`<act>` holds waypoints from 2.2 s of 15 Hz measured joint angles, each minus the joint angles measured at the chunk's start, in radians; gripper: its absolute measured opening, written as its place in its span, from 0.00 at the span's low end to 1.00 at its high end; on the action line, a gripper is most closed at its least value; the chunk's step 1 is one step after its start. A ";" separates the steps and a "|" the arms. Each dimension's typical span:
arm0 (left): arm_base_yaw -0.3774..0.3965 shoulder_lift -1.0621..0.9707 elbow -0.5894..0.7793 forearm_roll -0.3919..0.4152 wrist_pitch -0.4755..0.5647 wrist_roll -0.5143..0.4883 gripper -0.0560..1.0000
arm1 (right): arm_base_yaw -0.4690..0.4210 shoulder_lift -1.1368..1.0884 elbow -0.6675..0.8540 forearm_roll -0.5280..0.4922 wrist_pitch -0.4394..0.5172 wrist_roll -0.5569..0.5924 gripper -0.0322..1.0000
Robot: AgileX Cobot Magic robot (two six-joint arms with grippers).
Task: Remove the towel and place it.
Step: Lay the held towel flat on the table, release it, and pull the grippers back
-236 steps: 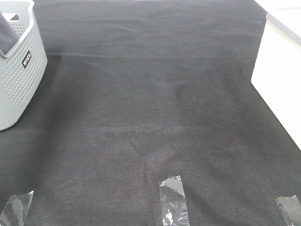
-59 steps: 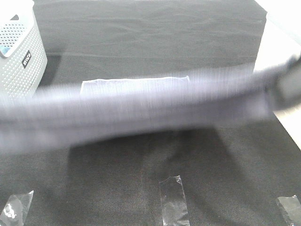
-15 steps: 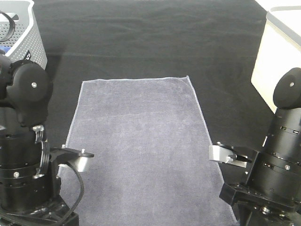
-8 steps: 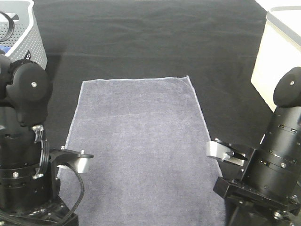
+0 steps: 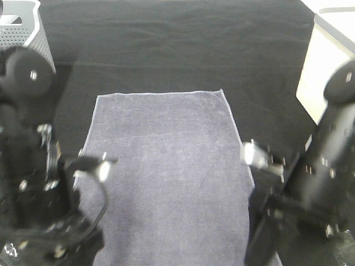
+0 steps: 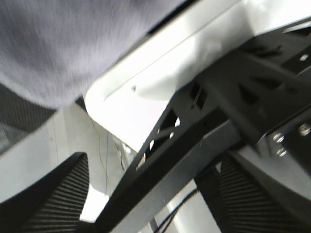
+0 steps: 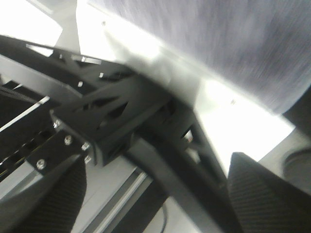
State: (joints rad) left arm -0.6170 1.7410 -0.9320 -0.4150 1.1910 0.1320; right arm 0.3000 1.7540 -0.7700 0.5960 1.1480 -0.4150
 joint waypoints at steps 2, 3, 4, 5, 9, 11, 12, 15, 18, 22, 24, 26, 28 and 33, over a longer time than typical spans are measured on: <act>0.000 -0.002 -0.090 0.032 0.001 0.000 0.72 | 0.000 -0.043 -0.099 -0.076 0.005 0.050 0.79; 0.002 -0.002 -0.134 0.060 0.002 0.000 0.72 | 0.000 -0.057 -0.167 -0.132 0.007 0.096 0.79; 0.012 -0.002 -0.180 0.087 0.002 0.000 0.72 | 0.000 -0.060 -0.233 -0.193 0.008 0.154 0.79; 0.030 -0.002 -0.227 0.119 0.001 -0.013 0.73 | 0.000 -0.060 -0.299 -0.264 0.008 0.214 0.79; 0.160 0.013 -0.398 0.271 -0.056 -0.087 0.82 | -0.001 -0.059 -0.487 -0.468 -0.004 0.390 0.79; 0.233 0.055 -0.470 0.282 -0.079 -0.091 0.82 | -0.001 -0.043 -0.580 -0.487 -0.012 0.405 0.79; 0.267 0.077 -0.506 0.288 -0.084 -0.091 0.82 | -0.001 -0.028 -0.640 -0.488 -0.011 0.405 0.79; 0.307 0.094 -0.534 0.311 -0.112 -0.091 0.82 | -0.001 -0.011 -0.732 -0.489 -0.009 0.408 0.79; 0.308 0.095 -0.534 0.315 -0.154 -0.091 0.82 | -0.001 -0.009 -0.741 -0.492 -0.009 0.438 0.79; 0.308 0.173 -0.620 0.304 -0.155 -0.091 0.82 | -0.080 0.125 -0.854 -0.432 0.030 0.395 0.79; 0.319 0.257 -0.712 0.287 -0.151 -0.091 0.83 | -0.134 0.222 -0.952 -0.356 0.034 0.342 0.79; 0.355 0.349 -0.819 0.253 -0.128 -0.091 0.83 | -0.146 0.297 -1.034 -0.321 0.038 0.324 0.79; 0.394 0.443 -0.932 0.216 -0.094 -0.087 0.83 | -0.146 0.375 -1.093 -0.300 0.041 0.322 0.79; 0.413 0.682 -1.194 0.201 -0.039 -0.076 0.83 | -0.146 0.584 -1.303 -0.300 0.041 0.322 0.79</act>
State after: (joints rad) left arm -0.2040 2.4230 -2.1260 -0.2140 1.1520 0.0560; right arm 0.1540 2.3380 -2.0730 0.2960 1.1890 -0.0930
